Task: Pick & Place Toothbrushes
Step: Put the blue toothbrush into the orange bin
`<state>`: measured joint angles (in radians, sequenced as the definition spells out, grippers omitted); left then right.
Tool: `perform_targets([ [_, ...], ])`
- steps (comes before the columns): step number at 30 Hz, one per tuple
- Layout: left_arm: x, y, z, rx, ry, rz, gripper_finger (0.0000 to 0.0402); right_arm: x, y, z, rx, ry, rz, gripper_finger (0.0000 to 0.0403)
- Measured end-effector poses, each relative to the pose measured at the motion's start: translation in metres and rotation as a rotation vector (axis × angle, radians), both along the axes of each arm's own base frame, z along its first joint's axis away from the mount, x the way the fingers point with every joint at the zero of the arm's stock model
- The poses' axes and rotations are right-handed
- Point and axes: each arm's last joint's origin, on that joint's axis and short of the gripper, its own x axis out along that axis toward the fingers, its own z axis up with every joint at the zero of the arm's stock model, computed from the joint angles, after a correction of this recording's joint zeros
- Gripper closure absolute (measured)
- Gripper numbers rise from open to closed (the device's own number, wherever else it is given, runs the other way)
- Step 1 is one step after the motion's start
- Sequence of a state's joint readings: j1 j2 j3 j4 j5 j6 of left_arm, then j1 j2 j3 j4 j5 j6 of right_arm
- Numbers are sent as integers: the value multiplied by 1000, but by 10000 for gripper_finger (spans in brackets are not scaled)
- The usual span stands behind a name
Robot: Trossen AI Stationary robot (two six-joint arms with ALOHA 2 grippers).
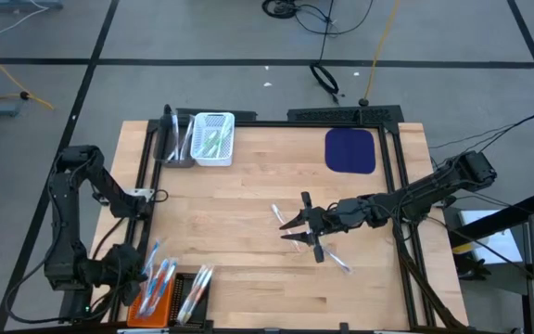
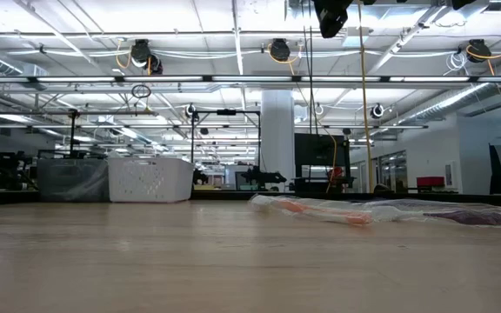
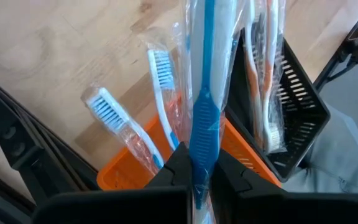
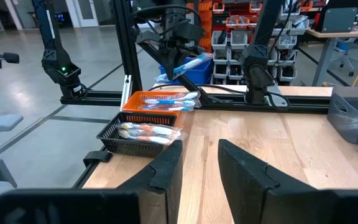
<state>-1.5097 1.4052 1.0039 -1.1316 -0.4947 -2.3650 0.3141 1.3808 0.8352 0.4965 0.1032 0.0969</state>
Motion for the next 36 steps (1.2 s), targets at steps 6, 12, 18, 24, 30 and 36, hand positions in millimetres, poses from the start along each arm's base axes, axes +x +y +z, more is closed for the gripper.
perform_targets([
  [6,0,-1,0,-9,-3,-2,385,0,0,0,0,0,0,309],
  [12,1,-2,0,-8,-4,-9,386,0,0,0,2,1,0,309],
  [18,-2,-2,-1,-9,14,-30,375,0,0,0,12,3,-2,309],
  [24,-4,-3,-1,-8,50,-49,386,0,0,0,11,3,-2,310],
  [30,-4,-2,0,-2,76,-81,377,0,0,0,11,3,-2,310],
  [36,-7,-2,-1,-4,160,-109,372,0,0,0,11,3,-2,310],
])
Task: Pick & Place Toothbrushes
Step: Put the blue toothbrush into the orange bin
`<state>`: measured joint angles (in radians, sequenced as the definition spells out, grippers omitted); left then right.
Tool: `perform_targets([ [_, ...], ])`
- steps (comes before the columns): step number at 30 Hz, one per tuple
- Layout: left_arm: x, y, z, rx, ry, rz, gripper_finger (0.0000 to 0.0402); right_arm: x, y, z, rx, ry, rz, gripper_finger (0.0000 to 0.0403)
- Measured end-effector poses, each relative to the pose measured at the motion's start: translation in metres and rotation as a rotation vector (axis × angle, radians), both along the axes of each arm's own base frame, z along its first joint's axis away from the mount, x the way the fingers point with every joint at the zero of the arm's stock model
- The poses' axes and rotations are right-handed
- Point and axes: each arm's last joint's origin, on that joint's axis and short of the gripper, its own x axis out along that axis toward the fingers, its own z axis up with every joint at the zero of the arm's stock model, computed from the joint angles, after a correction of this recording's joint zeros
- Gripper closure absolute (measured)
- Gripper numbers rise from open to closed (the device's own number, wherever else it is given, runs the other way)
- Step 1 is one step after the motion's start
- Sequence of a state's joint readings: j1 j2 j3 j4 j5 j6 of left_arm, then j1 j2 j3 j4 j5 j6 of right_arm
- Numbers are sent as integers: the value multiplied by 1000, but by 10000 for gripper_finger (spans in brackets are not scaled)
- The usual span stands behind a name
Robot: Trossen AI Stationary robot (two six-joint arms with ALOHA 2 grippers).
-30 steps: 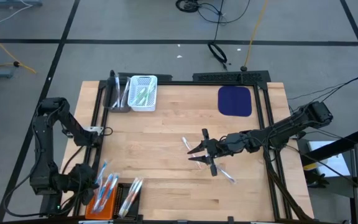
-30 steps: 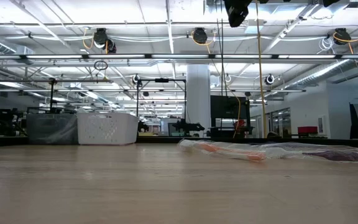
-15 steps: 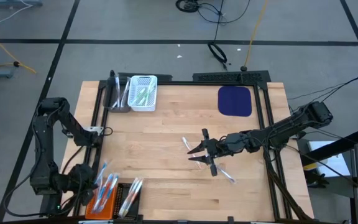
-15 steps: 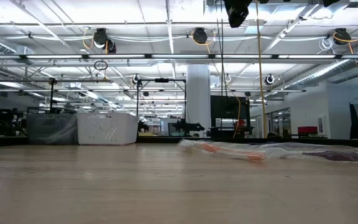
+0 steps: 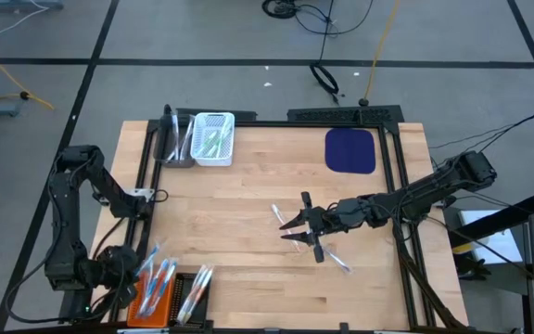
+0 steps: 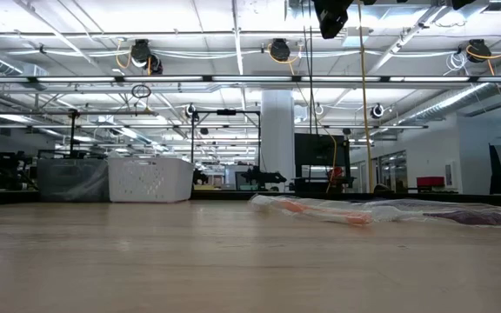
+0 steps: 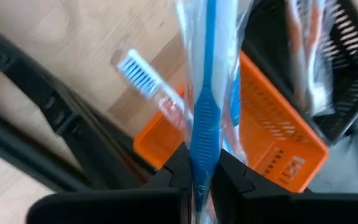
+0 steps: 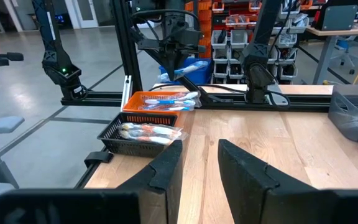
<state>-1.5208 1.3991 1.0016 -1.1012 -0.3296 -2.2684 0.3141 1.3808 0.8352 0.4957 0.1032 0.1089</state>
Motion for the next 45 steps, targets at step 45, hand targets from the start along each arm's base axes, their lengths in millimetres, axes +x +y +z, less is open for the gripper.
perform_targets([
  [45,12,-3,4,-2,-232,-51,385,0,0,-3,-6,29,-1,310],
])
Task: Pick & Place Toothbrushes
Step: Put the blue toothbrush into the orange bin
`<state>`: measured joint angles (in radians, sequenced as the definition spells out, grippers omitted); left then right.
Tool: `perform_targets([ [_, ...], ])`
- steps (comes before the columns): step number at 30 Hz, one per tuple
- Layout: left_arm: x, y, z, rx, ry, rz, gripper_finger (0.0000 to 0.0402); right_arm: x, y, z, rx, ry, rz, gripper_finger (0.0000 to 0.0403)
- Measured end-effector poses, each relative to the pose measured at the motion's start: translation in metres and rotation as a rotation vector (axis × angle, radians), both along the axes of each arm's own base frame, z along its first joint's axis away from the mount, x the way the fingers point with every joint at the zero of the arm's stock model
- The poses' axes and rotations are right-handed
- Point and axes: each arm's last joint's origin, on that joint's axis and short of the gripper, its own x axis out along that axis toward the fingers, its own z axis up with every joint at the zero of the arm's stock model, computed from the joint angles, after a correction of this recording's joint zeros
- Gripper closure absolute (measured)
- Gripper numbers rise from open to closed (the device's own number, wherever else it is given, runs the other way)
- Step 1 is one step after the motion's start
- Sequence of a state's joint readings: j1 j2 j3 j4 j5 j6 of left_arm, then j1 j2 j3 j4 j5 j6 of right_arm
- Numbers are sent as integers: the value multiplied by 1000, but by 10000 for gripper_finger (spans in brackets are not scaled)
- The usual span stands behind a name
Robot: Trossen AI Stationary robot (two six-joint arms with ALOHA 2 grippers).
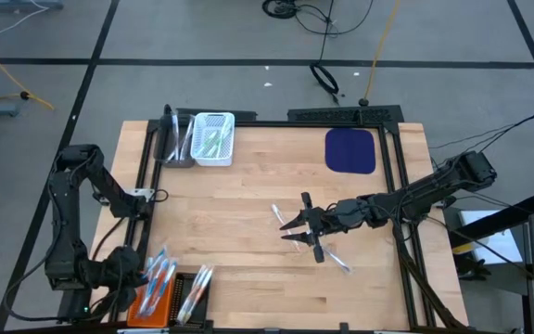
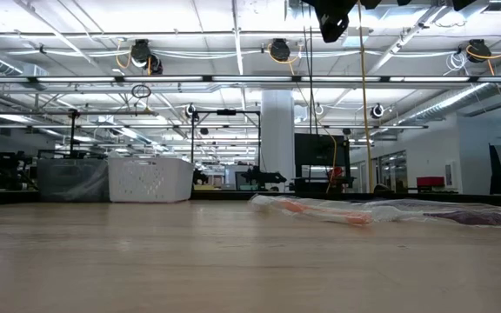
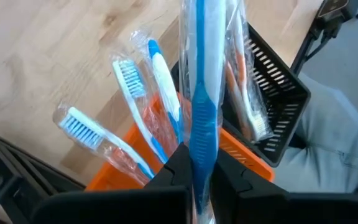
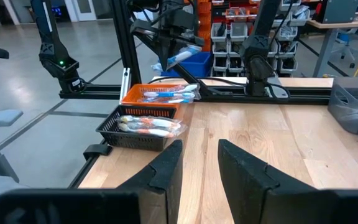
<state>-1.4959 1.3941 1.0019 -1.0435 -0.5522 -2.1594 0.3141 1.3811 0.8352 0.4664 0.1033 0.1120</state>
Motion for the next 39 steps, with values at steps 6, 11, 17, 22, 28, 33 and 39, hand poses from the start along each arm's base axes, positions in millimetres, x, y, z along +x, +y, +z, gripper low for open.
perform_targets([
  [6,0,0,0,-13,2,20,349,0,0,0,0,0,0,310],
  [11,0,0,0,-20,3,32,290,0,0,0,0,0,0,310],
  [17,0,0,0,-26,5,42,245,0,0,0,0,0,0,310],
  [22,0,1,1,-5,5,36,237,0,0,0,0,0,0,310],
  [28,1,6,8,22,-72,-17,249,0,0,0,10,3,-2,310],
  [33,8,10,16,62,-265,-30,267,0,0,-1,9,8,-2,310],
  [39,34,18,14,104,-152,39,286,0,-1,0,10,3,-8,310],
])
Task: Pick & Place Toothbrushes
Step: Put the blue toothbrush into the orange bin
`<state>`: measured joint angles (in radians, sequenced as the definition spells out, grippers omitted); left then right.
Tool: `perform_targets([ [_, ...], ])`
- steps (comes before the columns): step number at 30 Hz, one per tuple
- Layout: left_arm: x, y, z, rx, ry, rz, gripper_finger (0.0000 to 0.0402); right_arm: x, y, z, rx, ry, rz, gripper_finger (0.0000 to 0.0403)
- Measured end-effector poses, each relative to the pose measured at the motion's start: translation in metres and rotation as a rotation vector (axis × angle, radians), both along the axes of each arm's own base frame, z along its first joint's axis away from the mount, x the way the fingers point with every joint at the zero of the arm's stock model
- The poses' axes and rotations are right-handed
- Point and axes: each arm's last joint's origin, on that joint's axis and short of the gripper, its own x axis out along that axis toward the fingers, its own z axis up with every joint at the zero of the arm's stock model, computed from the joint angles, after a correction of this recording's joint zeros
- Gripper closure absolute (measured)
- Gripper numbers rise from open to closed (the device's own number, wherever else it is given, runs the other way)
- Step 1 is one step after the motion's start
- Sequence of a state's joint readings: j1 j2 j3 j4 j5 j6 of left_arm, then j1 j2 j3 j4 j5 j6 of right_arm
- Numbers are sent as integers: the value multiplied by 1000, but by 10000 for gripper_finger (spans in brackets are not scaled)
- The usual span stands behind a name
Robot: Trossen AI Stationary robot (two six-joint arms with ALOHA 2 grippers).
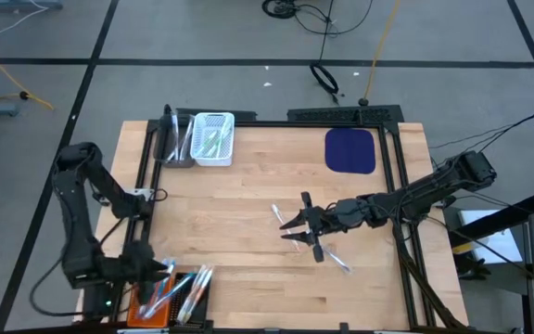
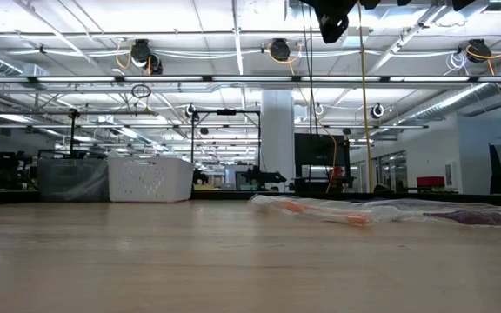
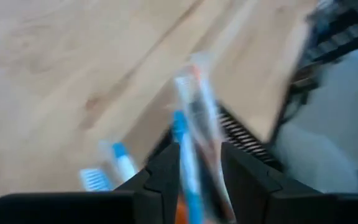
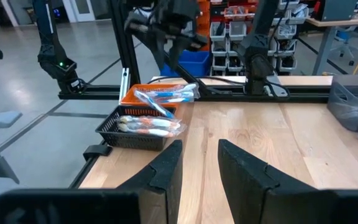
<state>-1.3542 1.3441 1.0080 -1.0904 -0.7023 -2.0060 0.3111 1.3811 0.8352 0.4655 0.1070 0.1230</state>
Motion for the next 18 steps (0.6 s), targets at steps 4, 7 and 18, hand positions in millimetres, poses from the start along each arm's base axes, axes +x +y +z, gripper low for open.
perform_targets([
  [4,21,8,-2,1,126,41,294,0,-1,0,0,0,-4,310],
  [7,35,13,-3,-23,202,69,295,0,-1,0,0,0,-2,310],
  [18,82,10,-10,-116,257,-22,295,0,0,0,1,1,1,310],
])
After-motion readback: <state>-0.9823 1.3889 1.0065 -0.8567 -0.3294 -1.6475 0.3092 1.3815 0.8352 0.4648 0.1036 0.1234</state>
